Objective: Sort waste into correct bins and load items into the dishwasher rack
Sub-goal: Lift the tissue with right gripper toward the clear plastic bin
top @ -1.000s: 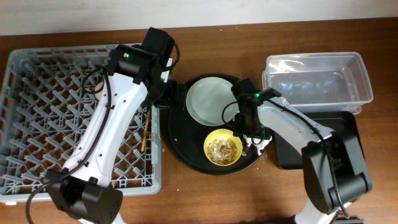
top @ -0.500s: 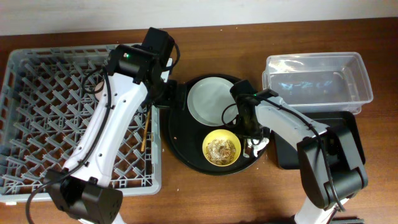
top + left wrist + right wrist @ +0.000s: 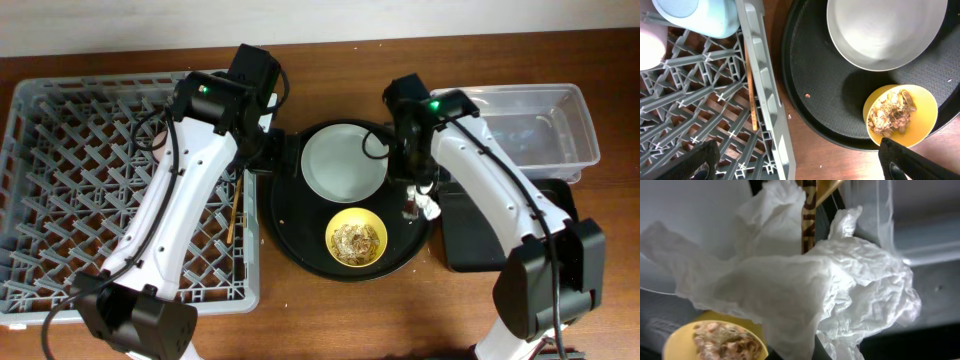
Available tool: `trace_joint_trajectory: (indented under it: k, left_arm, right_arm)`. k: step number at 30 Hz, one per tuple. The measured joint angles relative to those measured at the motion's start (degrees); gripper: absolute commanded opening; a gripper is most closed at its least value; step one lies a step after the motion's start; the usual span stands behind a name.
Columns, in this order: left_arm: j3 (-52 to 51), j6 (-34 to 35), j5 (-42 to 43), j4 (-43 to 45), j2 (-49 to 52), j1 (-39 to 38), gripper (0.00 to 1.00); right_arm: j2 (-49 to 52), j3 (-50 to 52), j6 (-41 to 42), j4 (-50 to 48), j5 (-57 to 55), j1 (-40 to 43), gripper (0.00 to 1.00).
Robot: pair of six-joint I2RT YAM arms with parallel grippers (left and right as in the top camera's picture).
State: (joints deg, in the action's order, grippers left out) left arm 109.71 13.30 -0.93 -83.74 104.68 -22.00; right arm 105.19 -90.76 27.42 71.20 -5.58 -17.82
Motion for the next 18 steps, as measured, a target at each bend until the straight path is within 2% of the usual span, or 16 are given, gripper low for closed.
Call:
trace_joint_trajectory:
  k: [5,13,16,18]
  left_arm:
    - [0.0,0.0,0.0,0.0,0.0,0.0,0.99]
    - [0.0,0.0,0.0,0.0,0.0,0.0,0.99]
    - [0.0,0.0,0.0,0.0,0.0,0.0,0.99]
    - [0.0,0.0,0.0,0.0,0.0,0.0,0.99]
  right_arm:
    - [0.0,-3.8,-1.1,-0.7,0.0,3.0,0.04]
    - [0.0,-9.9,-1.3,-8.6,0.0,19.9,0.04]
    - [0.2,-9.9,-1.4,-9.1,0.0,22.8,0.04]
    - [0.9,-9.9,-1.4,-9.1,0.0,23.8,0.08]
